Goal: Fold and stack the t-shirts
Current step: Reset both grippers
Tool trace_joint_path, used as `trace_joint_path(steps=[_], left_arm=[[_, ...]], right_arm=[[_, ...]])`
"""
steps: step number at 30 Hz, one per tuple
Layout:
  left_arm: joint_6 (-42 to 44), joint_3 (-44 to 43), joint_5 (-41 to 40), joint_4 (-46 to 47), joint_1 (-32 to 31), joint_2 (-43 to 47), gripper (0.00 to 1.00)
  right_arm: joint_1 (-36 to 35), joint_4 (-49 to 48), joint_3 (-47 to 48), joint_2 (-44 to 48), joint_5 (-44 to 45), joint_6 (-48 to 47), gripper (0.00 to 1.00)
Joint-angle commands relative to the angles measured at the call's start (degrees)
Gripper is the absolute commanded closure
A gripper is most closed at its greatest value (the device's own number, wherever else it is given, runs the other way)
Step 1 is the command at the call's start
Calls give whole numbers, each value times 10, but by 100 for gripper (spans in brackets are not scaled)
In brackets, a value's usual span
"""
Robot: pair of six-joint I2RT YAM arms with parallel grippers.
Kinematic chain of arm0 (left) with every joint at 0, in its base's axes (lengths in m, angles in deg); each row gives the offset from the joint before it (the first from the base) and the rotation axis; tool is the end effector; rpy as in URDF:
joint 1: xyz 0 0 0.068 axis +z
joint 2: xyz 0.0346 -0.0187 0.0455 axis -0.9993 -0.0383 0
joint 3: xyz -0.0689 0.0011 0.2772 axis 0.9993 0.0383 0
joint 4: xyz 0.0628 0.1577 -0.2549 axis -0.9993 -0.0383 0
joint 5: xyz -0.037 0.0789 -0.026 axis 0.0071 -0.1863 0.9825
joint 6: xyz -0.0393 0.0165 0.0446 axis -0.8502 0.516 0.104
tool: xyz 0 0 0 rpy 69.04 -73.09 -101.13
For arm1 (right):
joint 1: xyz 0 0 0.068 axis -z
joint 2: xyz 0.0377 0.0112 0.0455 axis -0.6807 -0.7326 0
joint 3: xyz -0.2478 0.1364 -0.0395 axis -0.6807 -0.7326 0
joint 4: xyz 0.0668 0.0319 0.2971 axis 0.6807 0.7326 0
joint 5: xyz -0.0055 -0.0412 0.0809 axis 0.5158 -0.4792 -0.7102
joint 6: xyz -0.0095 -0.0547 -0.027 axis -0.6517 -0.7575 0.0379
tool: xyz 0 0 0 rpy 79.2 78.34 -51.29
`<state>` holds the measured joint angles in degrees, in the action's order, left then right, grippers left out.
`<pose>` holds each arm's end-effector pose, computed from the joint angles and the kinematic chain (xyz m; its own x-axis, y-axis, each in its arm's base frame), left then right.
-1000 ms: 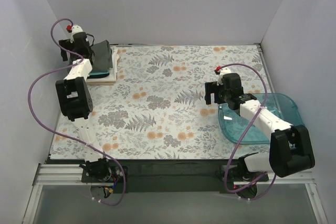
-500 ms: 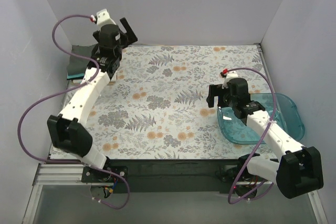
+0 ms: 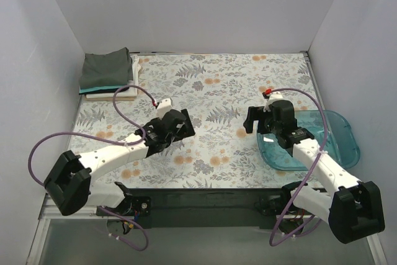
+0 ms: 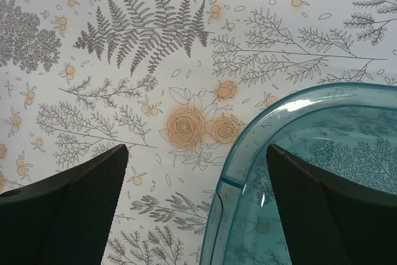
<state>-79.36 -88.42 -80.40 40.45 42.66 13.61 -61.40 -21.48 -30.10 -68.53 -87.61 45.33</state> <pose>0.2324 -0.2065 0.1965 -0.4860 -0.8008 -0.3500 -0.4958 0.5825 -0.6442 0.2600 0.0876 0.2183 -0.5653 0.0315 -0.8243 -0.2134 0.9597 0.1831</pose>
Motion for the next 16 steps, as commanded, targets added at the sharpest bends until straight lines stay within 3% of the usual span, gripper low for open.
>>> trace_joint_path(steps=[1, 16], left_arm=[[-43, 10, -56, 21, -13, 69, 7], [-80, 66, -126, -38, -14, 169, 5]], right_arm=[[1, -52, -6, 19, -14, 18, 2], [1, -88, -21, 8, -33, 37, 2]])
